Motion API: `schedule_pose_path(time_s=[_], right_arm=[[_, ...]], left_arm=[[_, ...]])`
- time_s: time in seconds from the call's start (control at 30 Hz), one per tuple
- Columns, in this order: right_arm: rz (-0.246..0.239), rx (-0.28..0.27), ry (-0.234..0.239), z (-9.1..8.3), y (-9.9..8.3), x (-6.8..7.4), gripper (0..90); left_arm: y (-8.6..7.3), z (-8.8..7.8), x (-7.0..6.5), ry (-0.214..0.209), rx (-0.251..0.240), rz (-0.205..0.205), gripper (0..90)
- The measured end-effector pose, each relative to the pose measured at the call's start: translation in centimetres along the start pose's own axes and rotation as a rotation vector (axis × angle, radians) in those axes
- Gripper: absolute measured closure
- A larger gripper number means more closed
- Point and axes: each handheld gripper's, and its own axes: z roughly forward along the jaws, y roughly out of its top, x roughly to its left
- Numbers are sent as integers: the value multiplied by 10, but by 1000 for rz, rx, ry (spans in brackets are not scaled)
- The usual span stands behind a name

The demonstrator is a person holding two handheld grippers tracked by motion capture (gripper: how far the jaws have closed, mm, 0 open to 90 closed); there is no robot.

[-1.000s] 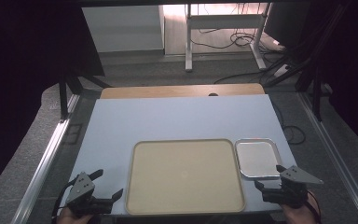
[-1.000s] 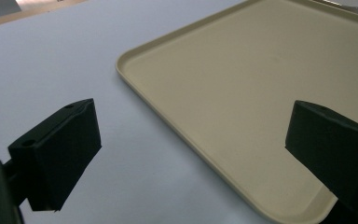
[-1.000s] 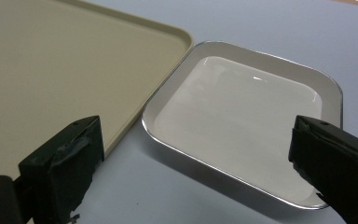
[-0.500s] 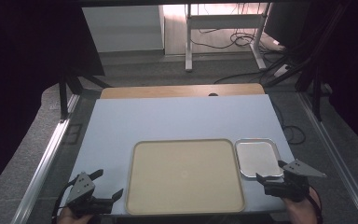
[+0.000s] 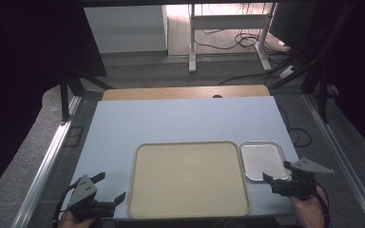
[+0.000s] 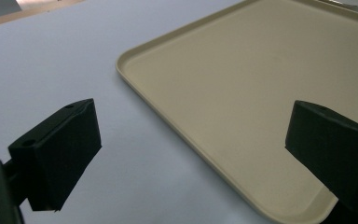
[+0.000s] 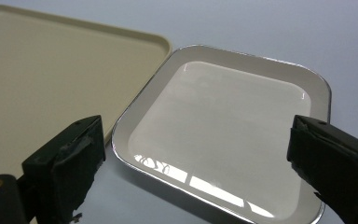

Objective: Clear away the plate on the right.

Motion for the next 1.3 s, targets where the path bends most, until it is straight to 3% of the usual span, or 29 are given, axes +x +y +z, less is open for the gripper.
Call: schedule_pose_path(time_s=[0.43, 1.0, 1.3], right_arm=[[47, -13, 8, 8, 6, -13, 55], [58, 27, -36, 19, 13, -21, 17], [105, 37, -53, 23, 17, -27, 10]], left_arm=[[0, 0, 0, 1, 2, 0, 31], [0, 0, 0, 0, 2, -2, 31], [0, 0, 0, 0, 2, -2, 31]])
